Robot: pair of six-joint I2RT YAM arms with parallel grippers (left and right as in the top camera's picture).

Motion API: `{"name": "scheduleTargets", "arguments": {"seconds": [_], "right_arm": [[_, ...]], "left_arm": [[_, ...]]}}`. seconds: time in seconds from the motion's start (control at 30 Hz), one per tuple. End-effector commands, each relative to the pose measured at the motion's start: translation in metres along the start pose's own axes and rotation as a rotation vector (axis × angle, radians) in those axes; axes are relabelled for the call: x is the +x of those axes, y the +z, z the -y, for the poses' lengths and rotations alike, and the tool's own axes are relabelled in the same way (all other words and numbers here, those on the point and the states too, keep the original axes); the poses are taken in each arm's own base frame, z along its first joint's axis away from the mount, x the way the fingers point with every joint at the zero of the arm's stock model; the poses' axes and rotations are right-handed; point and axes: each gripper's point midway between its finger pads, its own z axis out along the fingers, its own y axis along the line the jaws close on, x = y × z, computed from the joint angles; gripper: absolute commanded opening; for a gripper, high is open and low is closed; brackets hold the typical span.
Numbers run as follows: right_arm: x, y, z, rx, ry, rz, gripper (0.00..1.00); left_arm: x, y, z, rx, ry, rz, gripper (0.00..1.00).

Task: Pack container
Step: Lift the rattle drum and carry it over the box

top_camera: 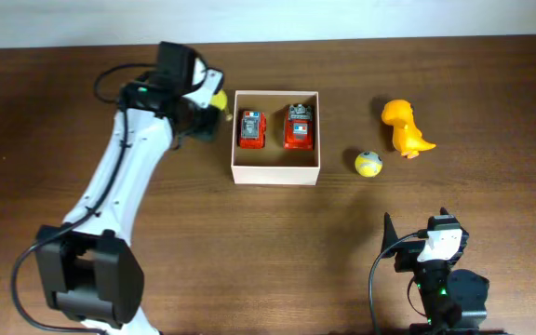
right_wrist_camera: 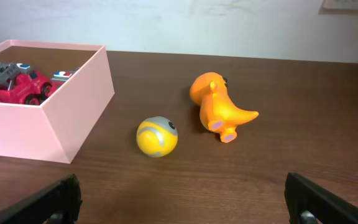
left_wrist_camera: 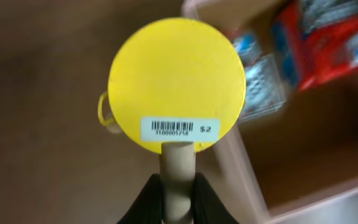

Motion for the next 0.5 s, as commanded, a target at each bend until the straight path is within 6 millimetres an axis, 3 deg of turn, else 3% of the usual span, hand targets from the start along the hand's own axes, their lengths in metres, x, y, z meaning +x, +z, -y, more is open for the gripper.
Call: {"name": "scheduleTargets", "arguments": {"seconds": [0.0, 0.27, 0.47], "right_arm": [[0.001, 0.000, -0.003, -0.013, -0.008, 0.003, 0.99], [0.001, 0.000, -0.003, -0.013, -0.008, 0.003, 0.99], [0.001, 0.000, -0.003, -0.013, -0.008, 0.003, 0.99]], "left_arm": [[-0.025, -0.002, 0.021, 0.023, -0.079, 0.075, 0.02], [-0.062, -0.006, 0.058, 0.072, -0.099, 0.218, 0.02], [-0.070, -0.006, 0.076, 0.096, -0.094, 0.249, 0.02]]}}
